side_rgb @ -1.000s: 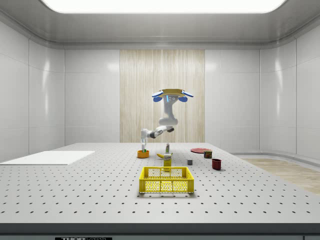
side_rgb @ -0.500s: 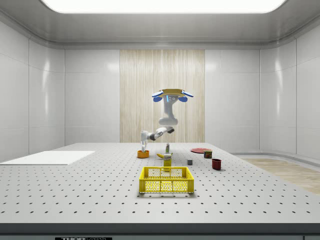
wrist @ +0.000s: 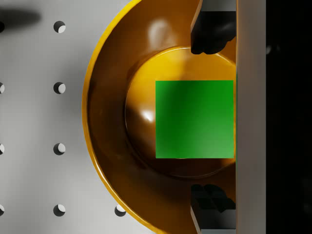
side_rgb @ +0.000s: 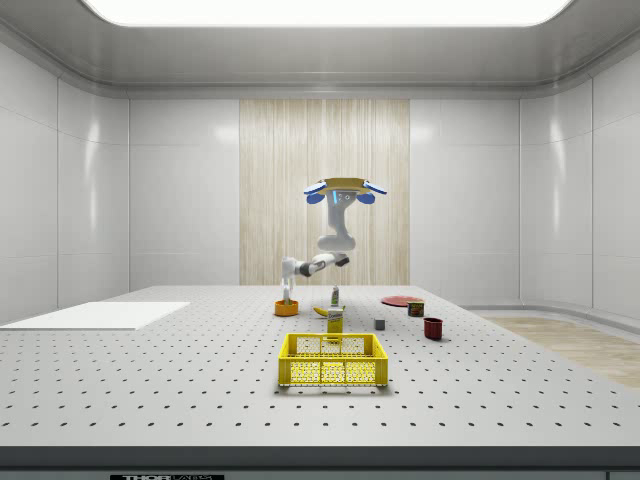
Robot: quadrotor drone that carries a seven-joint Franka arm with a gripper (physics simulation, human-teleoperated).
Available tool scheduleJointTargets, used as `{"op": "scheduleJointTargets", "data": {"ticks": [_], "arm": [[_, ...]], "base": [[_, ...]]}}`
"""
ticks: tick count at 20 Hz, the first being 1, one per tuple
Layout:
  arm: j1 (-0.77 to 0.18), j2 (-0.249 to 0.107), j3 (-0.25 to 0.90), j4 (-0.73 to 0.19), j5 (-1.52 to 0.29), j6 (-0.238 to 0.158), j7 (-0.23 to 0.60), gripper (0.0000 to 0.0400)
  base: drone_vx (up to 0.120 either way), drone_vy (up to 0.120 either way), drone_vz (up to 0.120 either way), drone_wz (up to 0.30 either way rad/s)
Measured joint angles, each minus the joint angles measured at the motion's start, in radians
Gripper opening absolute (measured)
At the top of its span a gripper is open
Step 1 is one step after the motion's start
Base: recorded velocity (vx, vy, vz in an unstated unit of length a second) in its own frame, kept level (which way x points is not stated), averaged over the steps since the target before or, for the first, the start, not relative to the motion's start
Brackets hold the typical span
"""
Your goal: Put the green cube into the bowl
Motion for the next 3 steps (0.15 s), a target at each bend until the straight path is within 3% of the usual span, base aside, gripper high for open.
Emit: {"op": "scheduleJointTargets", "data": {"ticks": [3], "arm": [[0.005, 0.002, 0.01, -0.007, 0.008, -0.009, -0.001, 0.0398]], "base": [[0.0, 0.0, 0.0, 0.0]]}}
